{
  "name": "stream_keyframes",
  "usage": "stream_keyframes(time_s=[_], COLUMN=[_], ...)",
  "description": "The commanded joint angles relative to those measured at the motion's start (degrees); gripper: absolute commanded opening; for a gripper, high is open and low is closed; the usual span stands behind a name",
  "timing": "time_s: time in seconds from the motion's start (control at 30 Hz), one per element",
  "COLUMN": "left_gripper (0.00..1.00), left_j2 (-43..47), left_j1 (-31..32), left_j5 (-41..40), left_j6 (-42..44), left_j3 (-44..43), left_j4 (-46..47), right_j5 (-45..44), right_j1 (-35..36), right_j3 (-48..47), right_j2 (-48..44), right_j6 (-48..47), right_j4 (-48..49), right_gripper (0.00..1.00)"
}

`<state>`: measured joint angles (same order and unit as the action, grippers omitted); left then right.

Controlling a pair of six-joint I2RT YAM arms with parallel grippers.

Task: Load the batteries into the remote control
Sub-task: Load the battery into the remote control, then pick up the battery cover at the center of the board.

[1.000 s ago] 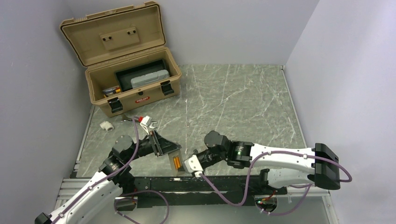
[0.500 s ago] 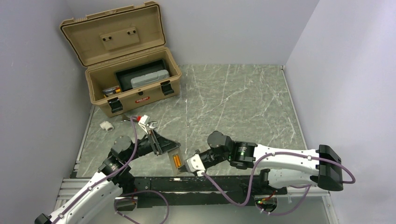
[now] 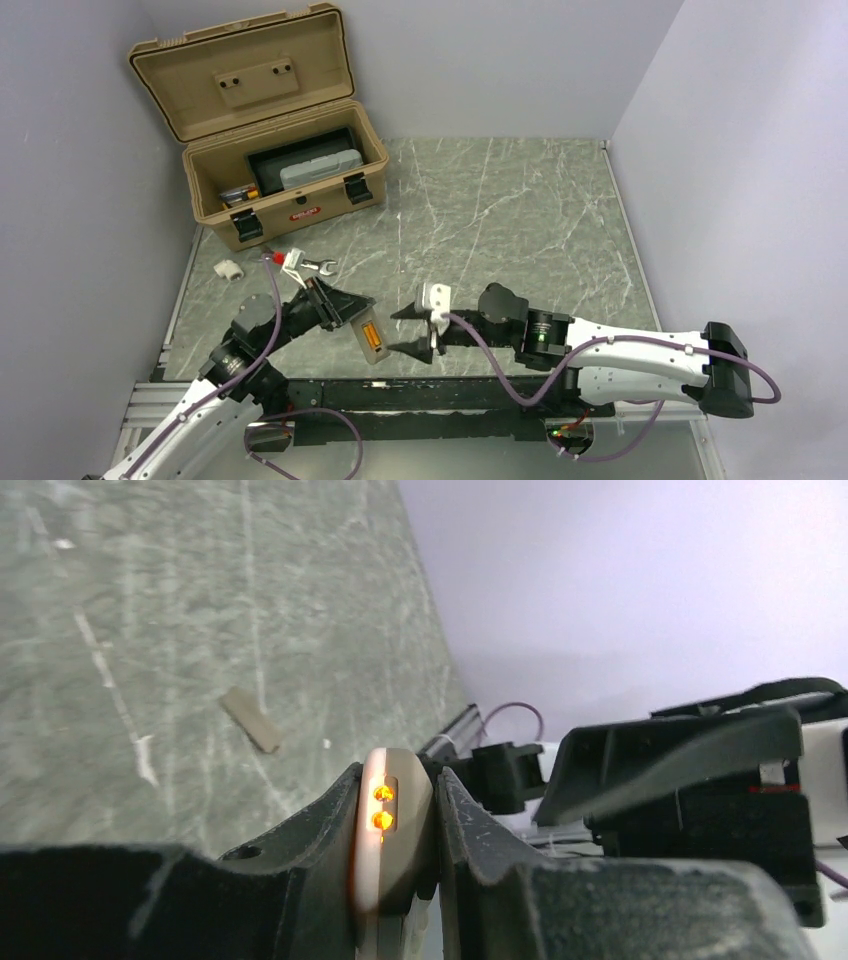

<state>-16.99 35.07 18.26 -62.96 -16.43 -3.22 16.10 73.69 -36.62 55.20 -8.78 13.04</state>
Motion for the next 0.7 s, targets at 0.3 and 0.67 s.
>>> stream_keyframes(time_s=[0.3, 0.67], left_gripper=[0.00, 0.00], left_j2=[4.14, 4.45], left_j1=[-0.18, -0.22], left_j5=[-10.01, -9.55], left_j6=[3.03, 3.06], left_j3=[-0.57, 0.09], left_j4=[-9.73, -9.84], right_j5=[-45.38, -39.70], right_j1=[-8.51, -9.36], right_j3=[-4.51, -1.75], right_j2=[9.99, 21.46], right_j6=[54.80, 58.90], right_j4=[-37.16, -32.12], right_gripper=[0.66, 0.74])
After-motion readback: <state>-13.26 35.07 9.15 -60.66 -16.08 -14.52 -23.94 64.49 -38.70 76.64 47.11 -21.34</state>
